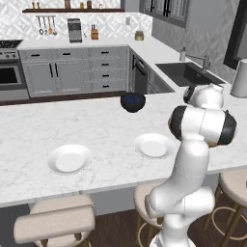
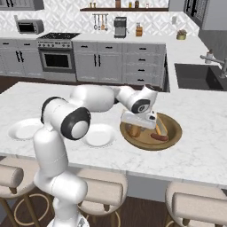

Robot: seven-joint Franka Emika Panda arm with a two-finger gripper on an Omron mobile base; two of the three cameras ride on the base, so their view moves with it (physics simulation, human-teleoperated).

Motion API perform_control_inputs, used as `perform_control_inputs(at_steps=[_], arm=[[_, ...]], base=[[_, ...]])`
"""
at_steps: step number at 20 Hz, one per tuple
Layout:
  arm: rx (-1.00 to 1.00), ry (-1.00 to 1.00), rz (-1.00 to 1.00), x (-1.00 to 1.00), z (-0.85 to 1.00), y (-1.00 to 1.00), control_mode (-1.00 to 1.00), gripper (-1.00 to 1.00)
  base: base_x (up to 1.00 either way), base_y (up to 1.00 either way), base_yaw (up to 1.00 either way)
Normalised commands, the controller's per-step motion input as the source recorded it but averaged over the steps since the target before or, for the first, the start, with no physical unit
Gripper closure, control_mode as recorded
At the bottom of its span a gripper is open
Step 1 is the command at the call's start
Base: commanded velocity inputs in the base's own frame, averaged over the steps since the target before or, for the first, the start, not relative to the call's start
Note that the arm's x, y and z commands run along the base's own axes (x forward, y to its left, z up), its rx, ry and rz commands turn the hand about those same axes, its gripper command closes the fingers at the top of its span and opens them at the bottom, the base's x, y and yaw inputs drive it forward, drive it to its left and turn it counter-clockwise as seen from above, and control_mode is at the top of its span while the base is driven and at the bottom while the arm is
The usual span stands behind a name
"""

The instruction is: Place one bun and one sausage from the bowl on each plate.

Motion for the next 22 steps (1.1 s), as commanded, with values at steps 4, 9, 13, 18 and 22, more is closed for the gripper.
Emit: perform_control_inputs(at_steps=[4,9,13,18,22], arm=[[0.00,0.01,0.03,-0.45,0.39,1.00,-1.00,1.00],[0.00,0.06,0.03,-0.23,0.22,1.00,-1.00,1.00],[0.00,0.05,0.01,-0.03,0.01,1.00,-1.00,1.00],[0.00,0.00,0.00,0.00,0.00,1.00,-1.00,1.00],[0.00,0.00,0.01,-0.02,0.00,1.00,-1.00,1.00]], base=[[0.00,0.00,0.00],[0.00,0.00,0.00],[0.00,0.00,0.00],[0.00,0.00,0.00],[0.00,0.00,0.00]])
